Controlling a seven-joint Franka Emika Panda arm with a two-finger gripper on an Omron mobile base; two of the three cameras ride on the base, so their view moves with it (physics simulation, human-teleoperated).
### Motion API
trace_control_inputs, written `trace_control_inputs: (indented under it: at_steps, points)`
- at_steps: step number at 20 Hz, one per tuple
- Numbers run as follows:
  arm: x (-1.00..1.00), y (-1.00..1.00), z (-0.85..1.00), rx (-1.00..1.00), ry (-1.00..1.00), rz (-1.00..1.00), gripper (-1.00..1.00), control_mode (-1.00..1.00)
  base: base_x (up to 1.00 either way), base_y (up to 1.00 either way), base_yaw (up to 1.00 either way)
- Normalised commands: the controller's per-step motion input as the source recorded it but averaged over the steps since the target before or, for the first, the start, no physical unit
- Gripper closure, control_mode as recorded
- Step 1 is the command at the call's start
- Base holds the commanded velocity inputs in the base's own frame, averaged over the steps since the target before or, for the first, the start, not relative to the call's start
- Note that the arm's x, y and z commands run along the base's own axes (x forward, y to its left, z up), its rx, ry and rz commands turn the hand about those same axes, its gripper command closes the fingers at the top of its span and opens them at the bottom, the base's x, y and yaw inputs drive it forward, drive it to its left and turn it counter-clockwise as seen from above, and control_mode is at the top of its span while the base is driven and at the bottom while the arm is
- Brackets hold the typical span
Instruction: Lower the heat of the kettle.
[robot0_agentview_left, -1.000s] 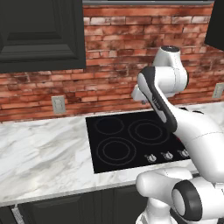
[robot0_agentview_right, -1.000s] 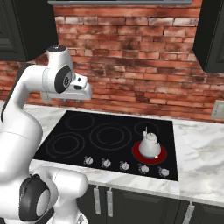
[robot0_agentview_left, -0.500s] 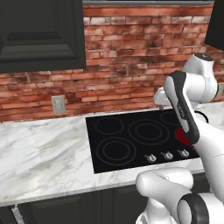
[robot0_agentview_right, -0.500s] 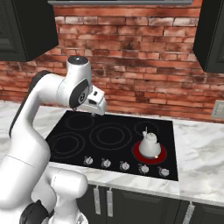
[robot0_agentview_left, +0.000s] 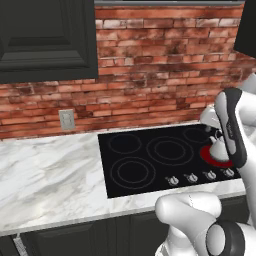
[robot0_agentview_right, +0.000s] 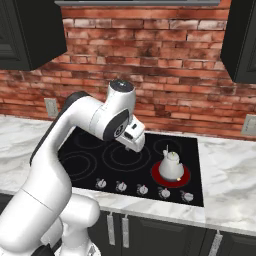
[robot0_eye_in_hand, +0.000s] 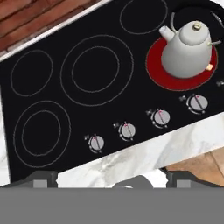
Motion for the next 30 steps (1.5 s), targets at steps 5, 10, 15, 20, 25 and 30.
trace_control_inputs:
  at_steps: [5,10,15,20,25,30]
  points:
    - [-0.25,-0.62,-0.25,0.00,0.09,-0.28,-1.00,-1.00,0.00,0.00,0.00]
    - [-0.21,-0.55,-0.29,0.00,0.10,-0.19,-1.00,-1.00,0.00,0.00,0.00]
    - [-0.21,-0.63,-0.27,0.00,0.07,-0.19,-1.00,-1.00,0.00,0.00,0.00]
    - [-0.11,-0.60,-0.26,0.01,0.06,-0.17,-1.00,-1.00,0.00,0.00,0.00]
    - [-0.08,-0.46,-0.28,0.02,0.07,-0.18,-1.00,-1.00,0.00,0.00,0.00]
    - [-0.07,-0.37,-0.31,0.06,0.07,-0.21,-1.00,-1.00,0.00,0.00,0.00]
